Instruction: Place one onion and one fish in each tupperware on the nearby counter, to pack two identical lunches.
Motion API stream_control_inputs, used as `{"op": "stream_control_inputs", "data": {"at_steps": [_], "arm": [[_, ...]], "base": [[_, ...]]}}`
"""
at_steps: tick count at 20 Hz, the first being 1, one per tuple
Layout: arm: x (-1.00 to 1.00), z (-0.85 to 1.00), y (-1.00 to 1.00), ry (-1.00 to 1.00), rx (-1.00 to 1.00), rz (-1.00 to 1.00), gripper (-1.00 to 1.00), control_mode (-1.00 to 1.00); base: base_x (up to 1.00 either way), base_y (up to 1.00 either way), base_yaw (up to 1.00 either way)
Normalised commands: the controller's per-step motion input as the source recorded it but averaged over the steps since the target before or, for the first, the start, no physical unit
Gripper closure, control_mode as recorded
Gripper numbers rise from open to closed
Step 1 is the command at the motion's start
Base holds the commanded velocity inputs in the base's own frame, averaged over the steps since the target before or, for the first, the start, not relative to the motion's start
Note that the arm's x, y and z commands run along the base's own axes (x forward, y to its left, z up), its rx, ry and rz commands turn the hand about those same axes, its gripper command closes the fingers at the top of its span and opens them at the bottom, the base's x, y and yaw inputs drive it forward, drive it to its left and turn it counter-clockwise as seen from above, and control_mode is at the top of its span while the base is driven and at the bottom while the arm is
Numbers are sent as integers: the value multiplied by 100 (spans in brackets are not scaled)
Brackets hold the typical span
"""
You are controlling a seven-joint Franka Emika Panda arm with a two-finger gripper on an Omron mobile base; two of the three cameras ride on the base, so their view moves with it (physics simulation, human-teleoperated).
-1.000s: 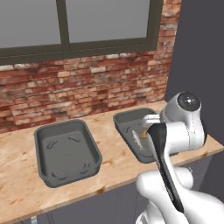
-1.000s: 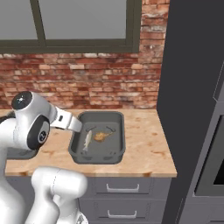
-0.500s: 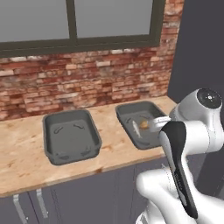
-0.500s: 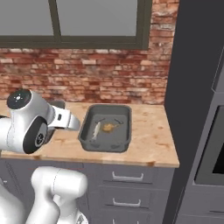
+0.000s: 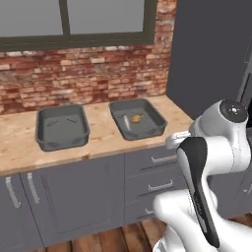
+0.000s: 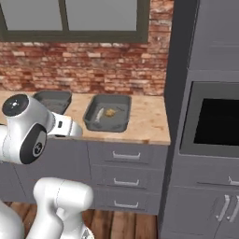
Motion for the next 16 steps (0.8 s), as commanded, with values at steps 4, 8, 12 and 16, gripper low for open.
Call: {"op": "stream_control_inputs", "data": {"at_steps": [4,8,12,16], "arm": [[0,0,0,0,0,0,-100,100],[0,0,0,0,0,0,-100,100],[0,0,0,0,0,0,-100,100],[0,0,0,0,0,0,-100,100]], "base": [[-7,-100,-15],[-11,-100,-19],[-1,-100,-25],[0,-100,-24]]}}
